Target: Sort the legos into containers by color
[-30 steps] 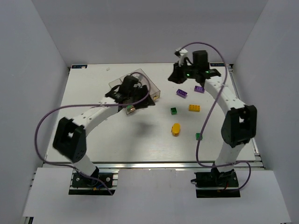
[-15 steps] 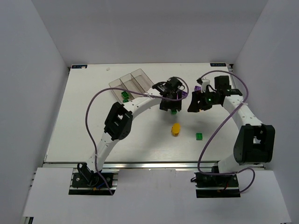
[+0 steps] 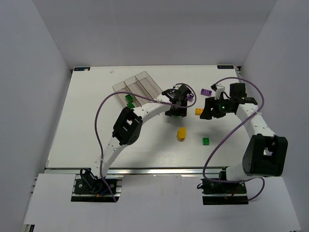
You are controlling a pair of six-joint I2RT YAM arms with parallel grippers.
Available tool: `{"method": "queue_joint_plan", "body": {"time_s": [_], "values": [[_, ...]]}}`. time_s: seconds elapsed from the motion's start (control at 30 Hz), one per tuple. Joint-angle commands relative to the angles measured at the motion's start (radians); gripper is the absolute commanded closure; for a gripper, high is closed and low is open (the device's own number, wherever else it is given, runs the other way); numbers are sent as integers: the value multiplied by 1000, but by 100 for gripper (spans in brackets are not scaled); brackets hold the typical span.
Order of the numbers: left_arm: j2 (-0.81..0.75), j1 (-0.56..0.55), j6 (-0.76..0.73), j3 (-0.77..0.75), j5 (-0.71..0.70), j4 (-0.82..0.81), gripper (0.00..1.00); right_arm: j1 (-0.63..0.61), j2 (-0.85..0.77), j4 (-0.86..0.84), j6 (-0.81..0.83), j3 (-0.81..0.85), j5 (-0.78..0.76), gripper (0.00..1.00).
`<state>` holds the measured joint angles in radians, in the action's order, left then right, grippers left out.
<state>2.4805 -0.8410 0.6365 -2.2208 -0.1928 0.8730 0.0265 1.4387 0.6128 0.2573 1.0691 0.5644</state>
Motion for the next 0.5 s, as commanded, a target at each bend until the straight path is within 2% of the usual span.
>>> {"method": "queue_joint_plan", "body": {"time_s": [0.0,0.23,0.37,0.47], "values": [[6,-7,11,-36,-30,-31,25,4,-29,11,31,-6,26,29],[26,-7,25,-48,-19,-49,35,7,-34,31,56,-17,28,29],[9,-7,17,-27,-23,-48,50,6,-32,50,88,-24,63,32],[-35,-7,3,30,-25,-71,59,7,-31,94,170,-27,132,38]]}}
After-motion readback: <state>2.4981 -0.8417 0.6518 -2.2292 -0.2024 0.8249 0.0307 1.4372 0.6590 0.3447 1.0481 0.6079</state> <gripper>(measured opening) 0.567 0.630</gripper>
